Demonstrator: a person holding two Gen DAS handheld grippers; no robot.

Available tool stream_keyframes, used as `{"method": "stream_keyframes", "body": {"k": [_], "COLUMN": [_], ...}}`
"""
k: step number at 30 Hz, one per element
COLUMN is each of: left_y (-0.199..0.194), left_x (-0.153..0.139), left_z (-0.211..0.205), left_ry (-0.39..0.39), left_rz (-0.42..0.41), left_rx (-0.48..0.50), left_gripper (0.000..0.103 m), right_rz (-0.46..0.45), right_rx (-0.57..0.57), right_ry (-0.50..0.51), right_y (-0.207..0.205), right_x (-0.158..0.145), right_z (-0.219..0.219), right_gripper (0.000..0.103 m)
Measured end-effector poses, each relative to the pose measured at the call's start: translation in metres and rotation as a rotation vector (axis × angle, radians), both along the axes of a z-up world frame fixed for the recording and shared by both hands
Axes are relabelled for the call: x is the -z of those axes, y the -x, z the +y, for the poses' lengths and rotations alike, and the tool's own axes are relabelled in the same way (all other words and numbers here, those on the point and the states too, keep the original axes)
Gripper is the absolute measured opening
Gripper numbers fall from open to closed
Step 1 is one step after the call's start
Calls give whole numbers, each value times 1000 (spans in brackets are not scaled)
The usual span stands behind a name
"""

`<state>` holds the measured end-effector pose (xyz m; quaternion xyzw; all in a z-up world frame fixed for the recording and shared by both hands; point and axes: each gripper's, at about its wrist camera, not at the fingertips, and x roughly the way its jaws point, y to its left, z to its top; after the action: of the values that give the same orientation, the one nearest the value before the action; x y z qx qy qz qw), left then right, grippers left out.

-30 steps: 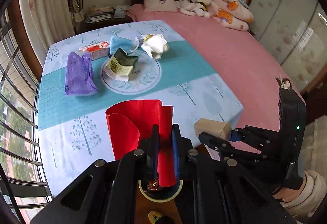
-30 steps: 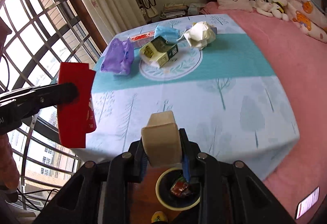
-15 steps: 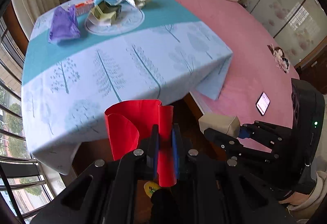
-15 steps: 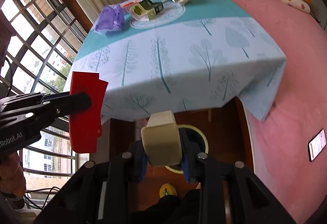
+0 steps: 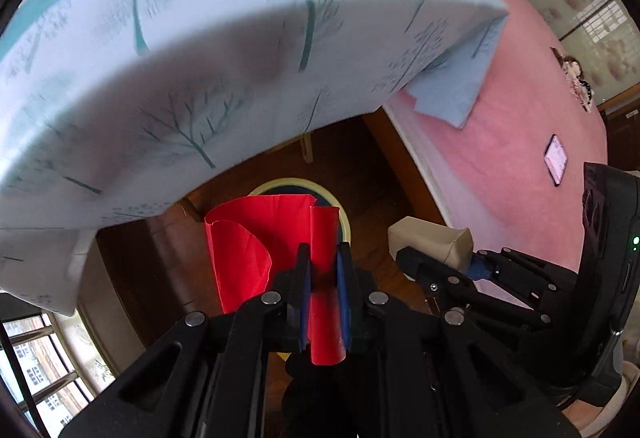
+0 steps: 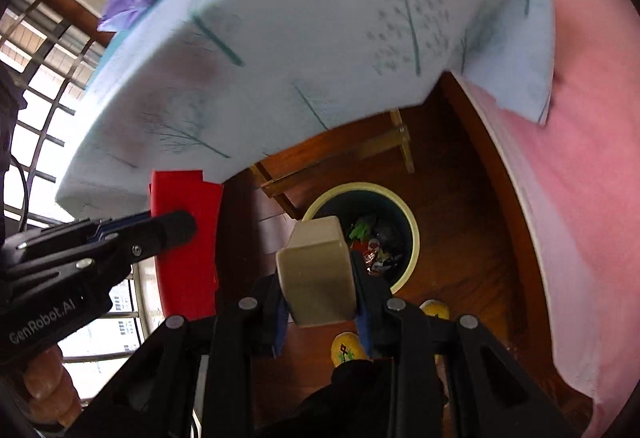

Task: Collect trash
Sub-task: 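Carry the red paper and beige box down over the bin and open both tools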

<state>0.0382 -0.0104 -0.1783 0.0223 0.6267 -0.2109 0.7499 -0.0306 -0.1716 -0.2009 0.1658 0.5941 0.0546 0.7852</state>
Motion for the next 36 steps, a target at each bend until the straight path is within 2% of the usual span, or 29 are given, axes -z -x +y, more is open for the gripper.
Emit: {"method": "stream_keyframes", "body": {"k": [8, 16, 19, 22, 23, 24, 25, 27, 29, 31, 32, 34, 36], "left_y": [-8, -9, -11, -12, -11, -12, -11, -16, -18, -18, -18, -18, -18], "left_x": [101, 194, 222, 239, 244, 247, 250, 254, 259, 257, 256, 252, 246], "left_z": [-19, -36, -42, -44, -43, -43, -41, -39, -35, -29, -27, -24, -21], "left_ry": [-56, -83, -106, -121, -134, -145, -167, -183, -202, -217, -221, -230, -236], "left_rz": [53, 97, 90, 79, 74, 72, 66, 65, 74, 60, 54, 31, 12], "left_rx": [-31, -4, 9, 10, 12, 13, 9, -1, -15, -33, -39, -55, -71], "left_gripper": [10, 11, 16, 29, 36, 50, 55, 71, 76, 80, 86, 89, 94], "right_rz": [49, 83, 93, 97, 100, 103, 107, 115, 120, 121, 121, 121, 112], "right_rx": [28, 0, -26, -43, -48, -51, -52, -47, -40, -42, -45, -47, -55], "right_ry": [-46, -63, -47, -44, -42, -41, -41, -38, -35, -36, -36, -33, -24], "right_y": [-9, -23, -27, -30, -31, -31, -32, -33, -35, -35, -35, -38, -40], "right_x": [100, 190, 216, 237, 245, 250, 255, 261, 264, 265, 265, 264, 262], "right_z": [-23, -26, -23, -22, -21, -22, -23, -22, -24, -24, -23, -23, -22], "right_gripper": [27, 27, 27, 28, 28, 28, 28, 28, 30, 39, 41, 53, 58]}}
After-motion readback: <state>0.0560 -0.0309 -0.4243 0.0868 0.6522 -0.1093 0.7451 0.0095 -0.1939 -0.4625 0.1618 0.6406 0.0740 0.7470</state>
